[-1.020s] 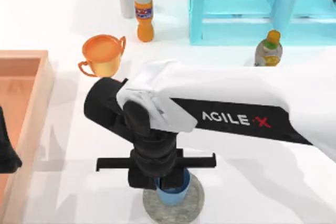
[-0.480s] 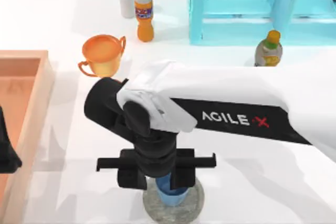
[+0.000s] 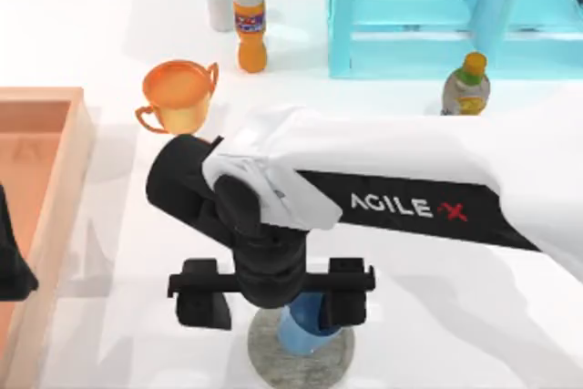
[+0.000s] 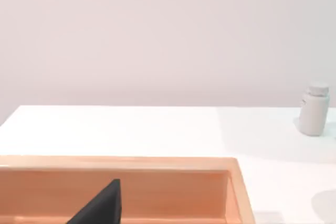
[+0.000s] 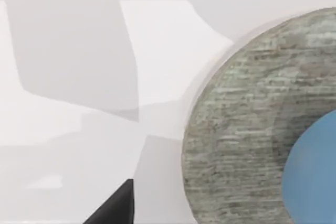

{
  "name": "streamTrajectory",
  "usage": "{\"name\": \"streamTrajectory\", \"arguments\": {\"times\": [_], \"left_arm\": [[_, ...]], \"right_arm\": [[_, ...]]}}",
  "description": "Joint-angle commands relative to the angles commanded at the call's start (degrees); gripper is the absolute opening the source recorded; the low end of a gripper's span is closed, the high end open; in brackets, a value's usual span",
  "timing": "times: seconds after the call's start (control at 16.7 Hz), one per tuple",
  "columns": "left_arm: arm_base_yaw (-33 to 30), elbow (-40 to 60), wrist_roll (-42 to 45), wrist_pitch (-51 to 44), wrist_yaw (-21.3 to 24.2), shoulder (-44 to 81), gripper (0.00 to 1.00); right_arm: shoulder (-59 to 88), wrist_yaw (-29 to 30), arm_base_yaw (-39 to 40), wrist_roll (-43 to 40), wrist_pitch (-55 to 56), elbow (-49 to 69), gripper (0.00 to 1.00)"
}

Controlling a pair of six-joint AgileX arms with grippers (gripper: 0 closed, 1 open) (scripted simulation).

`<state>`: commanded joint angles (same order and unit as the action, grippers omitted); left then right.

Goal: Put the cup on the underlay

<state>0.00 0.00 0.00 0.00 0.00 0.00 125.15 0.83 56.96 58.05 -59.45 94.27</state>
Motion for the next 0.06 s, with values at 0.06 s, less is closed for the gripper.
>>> {"name": "streamTrajectory", "arguments": {"times": [0.06], "left_arm": [[0.0,0.0,0.0,0.0,0.0,0.0,1.00]], "right_arm": [[0.0,0.0,0.0,0.0,0.0,0.0,1.00]]}}
